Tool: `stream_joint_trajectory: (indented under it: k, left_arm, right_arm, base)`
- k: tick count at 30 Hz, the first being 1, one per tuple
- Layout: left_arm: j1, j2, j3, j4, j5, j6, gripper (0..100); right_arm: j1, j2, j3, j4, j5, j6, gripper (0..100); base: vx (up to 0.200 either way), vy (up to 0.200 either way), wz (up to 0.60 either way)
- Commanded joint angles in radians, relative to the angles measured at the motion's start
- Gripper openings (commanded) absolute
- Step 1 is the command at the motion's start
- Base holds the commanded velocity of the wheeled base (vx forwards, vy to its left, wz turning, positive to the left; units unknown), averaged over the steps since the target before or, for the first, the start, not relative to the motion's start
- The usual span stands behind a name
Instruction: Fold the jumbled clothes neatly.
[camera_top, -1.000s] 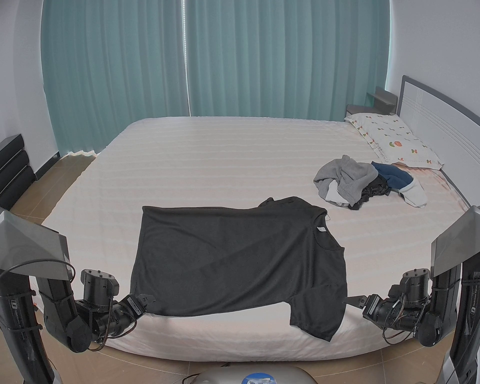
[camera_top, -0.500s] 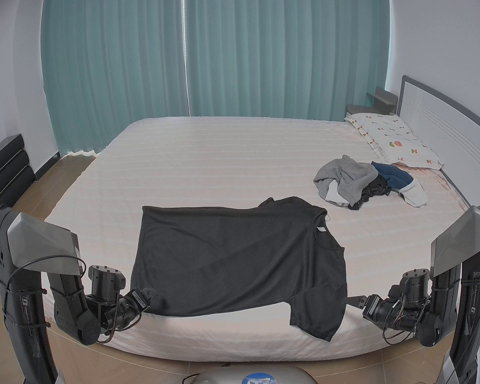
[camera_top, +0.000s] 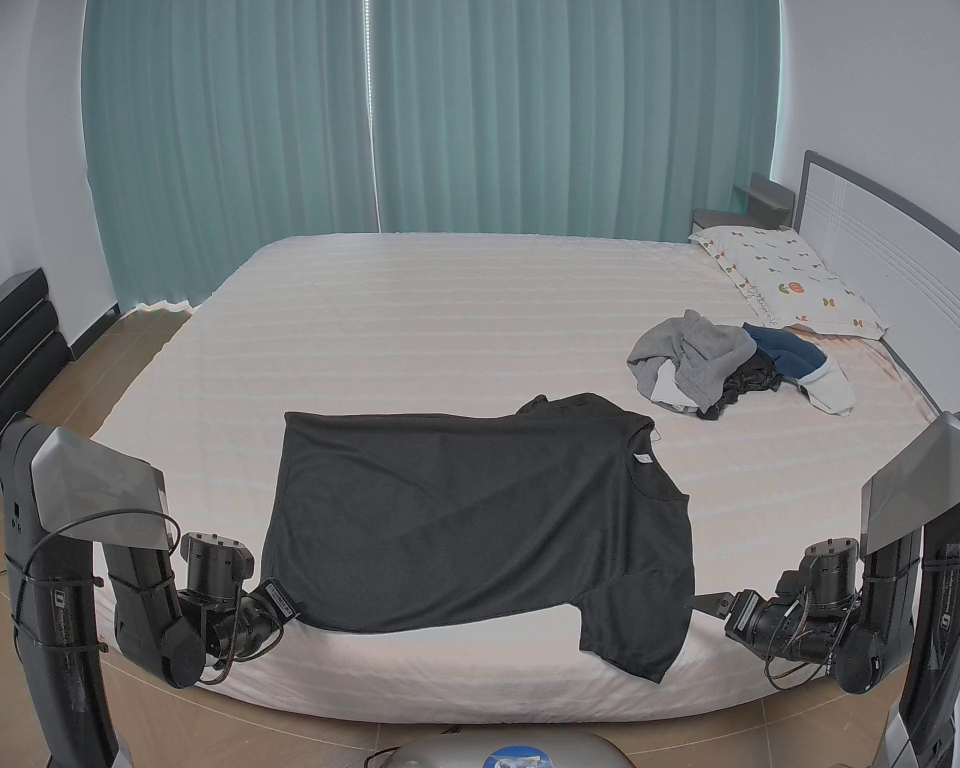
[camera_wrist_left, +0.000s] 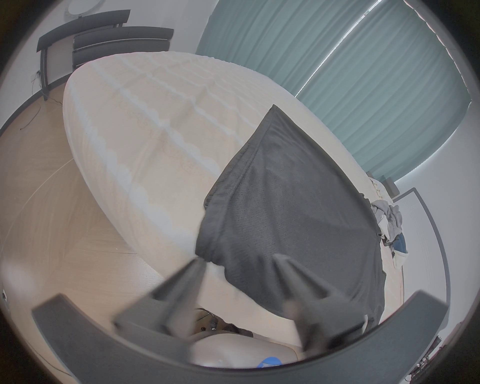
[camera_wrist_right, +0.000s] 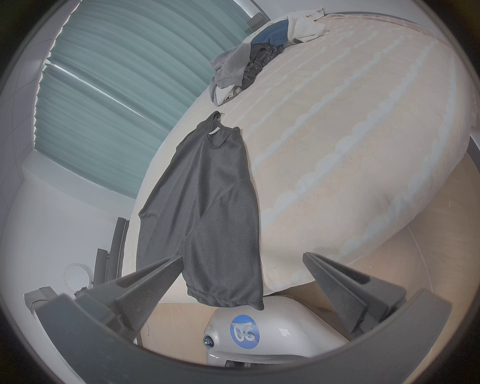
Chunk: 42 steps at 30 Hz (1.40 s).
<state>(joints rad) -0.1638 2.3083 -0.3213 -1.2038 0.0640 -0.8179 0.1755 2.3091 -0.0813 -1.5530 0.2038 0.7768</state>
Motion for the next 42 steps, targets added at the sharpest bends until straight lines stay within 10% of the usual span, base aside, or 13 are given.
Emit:
stream_joint_trajectory:
  k: [1,24,25,42]
  left_arm:
    - [0.024,-0.003,0.018,0.000,0.000,-0.003,0]
    - [0.087,-0.007,0.051,-0.049,-0.015,-0.001,0]
    - [0.087,-0.007,0.051,-0.049,-0.015,-0.001,0]
    - [0.087,-0.018,0.054,-0.048,-0.013,0.005,0]
  right_arm:
    - [0.016,0.018,-0.012,-0.012,0.003,0.001,100]
    - [0.064,0.134,-0.198,-0.010,-0.003,-0.002,100]
    - [0.065,0.139,-0.199,-0.010,-0.004,-0.005,0]
    - [0.015,0.058,-0.031,-0.012,-0.023,-0.136,0]
  base:
    - [0.000,0.000,0.00]
    - [0.000,0.000,0.00]
    - [0.000,0.000,0.00]
    - [0.000,0.000,0.00]
